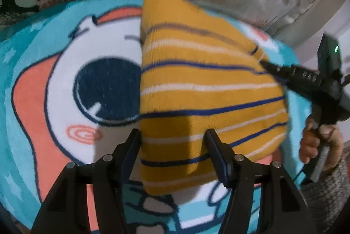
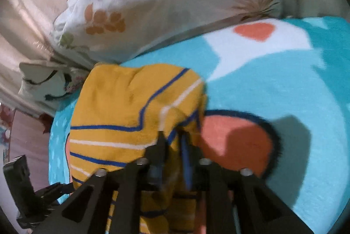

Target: Fold small clothes

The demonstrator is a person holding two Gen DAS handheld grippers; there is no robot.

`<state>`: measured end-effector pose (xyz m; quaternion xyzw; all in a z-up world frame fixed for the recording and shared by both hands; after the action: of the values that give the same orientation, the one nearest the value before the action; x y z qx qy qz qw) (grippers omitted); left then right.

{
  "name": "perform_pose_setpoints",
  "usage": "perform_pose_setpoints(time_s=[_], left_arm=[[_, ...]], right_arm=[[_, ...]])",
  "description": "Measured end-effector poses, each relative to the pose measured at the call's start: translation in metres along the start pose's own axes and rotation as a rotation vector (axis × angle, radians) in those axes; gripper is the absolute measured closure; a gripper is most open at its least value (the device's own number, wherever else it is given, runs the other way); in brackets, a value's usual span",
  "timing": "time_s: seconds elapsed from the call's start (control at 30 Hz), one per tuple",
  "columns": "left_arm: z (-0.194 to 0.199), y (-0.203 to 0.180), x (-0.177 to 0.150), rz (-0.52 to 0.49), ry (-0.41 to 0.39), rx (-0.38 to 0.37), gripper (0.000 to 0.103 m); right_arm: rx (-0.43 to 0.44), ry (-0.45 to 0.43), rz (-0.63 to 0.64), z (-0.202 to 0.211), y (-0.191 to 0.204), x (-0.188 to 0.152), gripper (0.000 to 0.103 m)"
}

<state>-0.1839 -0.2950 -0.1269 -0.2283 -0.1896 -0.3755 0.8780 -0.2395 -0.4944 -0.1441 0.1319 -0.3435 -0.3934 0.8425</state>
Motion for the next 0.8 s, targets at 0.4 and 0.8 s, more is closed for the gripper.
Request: perform_pose_setpoints(time_s=[0.4, 0.8], left_arm=[[-0.042, 0.022, 0.036, 0.169, -0.016, -0.239, 0.022], [-0.011, 0.028, 0.034, 0.164, -0.028, -0.162, 0.056]], right_arm=[[0.214, 0.066, -0.194, -0.013, -0.004, -0.016, 0.034], [0.396, 0.04, -0.145, -0.004, 0.067, 0.003, 0.068]])
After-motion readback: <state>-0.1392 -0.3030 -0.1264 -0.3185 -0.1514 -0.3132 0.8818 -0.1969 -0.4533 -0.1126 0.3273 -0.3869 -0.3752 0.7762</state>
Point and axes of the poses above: each gripper's, at about its wrist camera, not at the fingertips, and z roughly against the way its jaws point, y to its left, x to its top, the point moved 10 cm from there along -z, roughly the way its jaws point, and after that the axes turned 7 degrees about -y, right-handed, at the moved point
